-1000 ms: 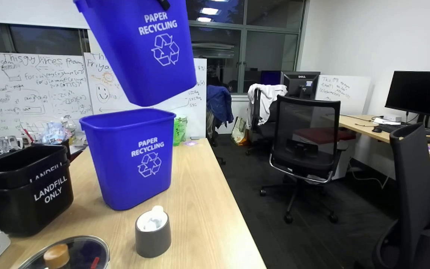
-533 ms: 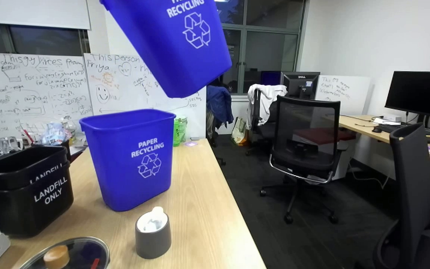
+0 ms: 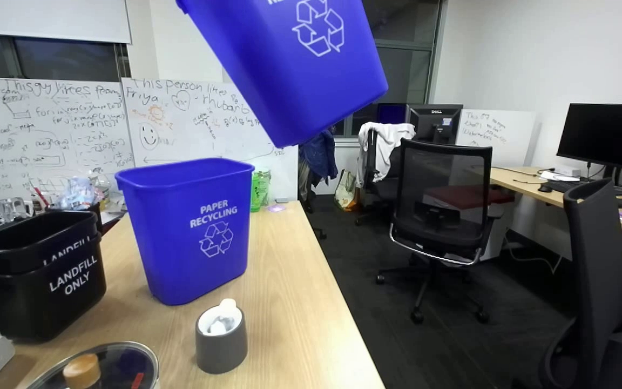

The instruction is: Unstack the blue bins

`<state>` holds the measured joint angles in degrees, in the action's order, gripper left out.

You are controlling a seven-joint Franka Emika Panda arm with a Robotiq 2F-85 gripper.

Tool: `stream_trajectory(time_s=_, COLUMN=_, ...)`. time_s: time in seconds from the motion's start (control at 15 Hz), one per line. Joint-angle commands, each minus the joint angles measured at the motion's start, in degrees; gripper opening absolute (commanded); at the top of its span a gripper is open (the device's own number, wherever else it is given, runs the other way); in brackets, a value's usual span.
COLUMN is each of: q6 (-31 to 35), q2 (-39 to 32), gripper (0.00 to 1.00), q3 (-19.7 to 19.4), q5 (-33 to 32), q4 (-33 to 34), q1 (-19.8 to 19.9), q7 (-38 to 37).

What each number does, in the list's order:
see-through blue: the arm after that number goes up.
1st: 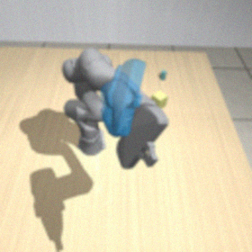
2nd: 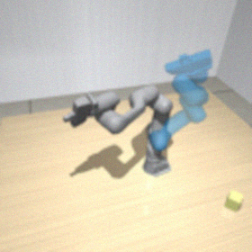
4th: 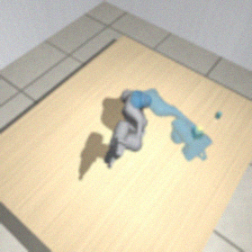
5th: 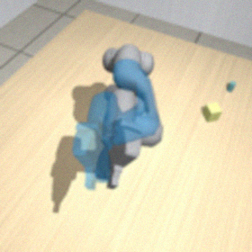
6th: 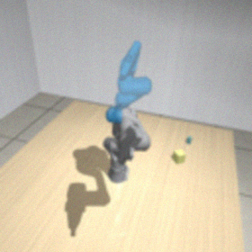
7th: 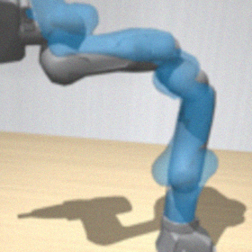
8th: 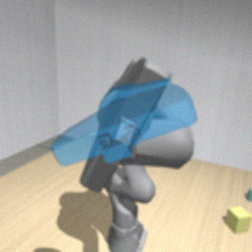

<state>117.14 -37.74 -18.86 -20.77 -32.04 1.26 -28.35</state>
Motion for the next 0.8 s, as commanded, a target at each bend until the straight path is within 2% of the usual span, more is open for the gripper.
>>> stream_trajectory(time_s=0.0, q6=-8.4, q2=1.1, gripper=0.01, q3=-1.4, q5=-1.1, q4=0.3, q1=-2.6, q7=-4.4)
stream_trajectory(time_s=0.13, q6=-9.4, q2=0.4, gripper=0.01, q3=-3.1, q5=-3.4, q4=0.9, q1=-3.9, q7=-8.1)
stream_trajectory(time_s=0.4, q6=-5.4, q2=-0.2, gripper=0.01, q3=-7.9, q5=-13.9, q4=0.6, q1=-6.4, q7=-8.3)
stream_trajectory(time_s=0.73, q6=-8.5, q2=-1.0, gripper=0.01, q3=-14.1, q5=-26.6, q4=-0.8, q1=-12.3, q7=-19.8)
